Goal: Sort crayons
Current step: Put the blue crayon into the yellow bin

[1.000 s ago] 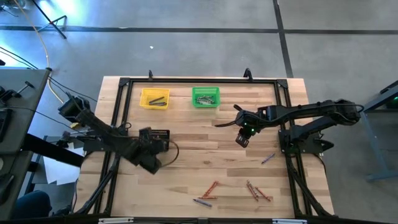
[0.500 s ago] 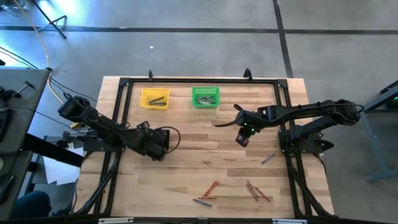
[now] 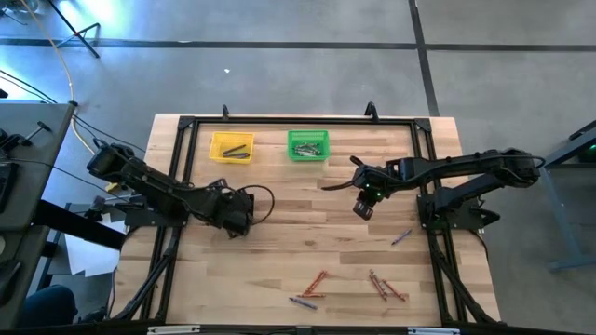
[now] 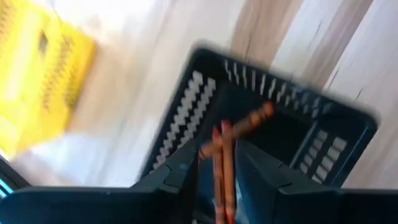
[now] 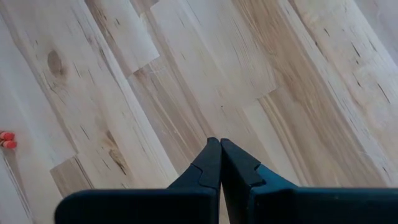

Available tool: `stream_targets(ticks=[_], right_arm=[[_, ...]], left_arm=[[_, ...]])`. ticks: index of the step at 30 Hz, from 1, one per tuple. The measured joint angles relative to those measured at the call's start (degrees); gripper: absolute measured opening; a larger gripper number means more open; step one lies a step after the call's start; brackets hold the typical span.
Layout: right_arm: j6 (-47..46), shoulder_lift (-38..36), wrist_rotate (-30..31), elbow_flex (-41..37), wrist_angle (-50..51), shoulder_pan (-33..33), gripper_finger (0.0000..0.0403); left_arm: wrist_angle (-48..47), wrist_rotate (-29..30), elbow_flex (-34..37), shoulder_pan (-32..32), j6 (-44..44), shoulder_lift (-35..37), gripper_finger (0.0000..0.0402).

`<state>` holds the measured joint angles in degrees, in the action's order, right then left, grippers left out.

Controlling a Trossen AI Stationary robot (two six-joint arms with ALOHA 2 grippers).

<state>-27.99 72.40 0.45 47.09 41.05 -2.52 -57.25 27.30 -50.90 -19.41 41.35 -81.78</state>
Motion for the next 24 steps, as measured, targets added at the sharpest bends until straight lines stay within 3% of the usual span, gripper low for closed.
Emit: stream_targets(ticks=[5,11,17,24], right_arm=[[-0.03,0.00,0.00,0.00,0.54,0.00,0.0000],[-0.93,0.00,-1.09,0.00,5.13,0.18,0.0000],[-8.53,0.00,1.49,0.00,17.44,1.94,0.0000],[-20.23,0.00,2.22,0.00,29.61,9.48,0.0000]], left_arm=[[0.27,5.13,-6.21,0.68,-7.37,0.02,0.0093],[6.58,6.87,-13.18,0.66,-15.79,0.09,0.0092],[19.53,6.37,-13.83,0.66,-21.68,0.09,0.0092],[22.36,6.83,-13.83,0.64,-22.57,0.09,0.0090]])
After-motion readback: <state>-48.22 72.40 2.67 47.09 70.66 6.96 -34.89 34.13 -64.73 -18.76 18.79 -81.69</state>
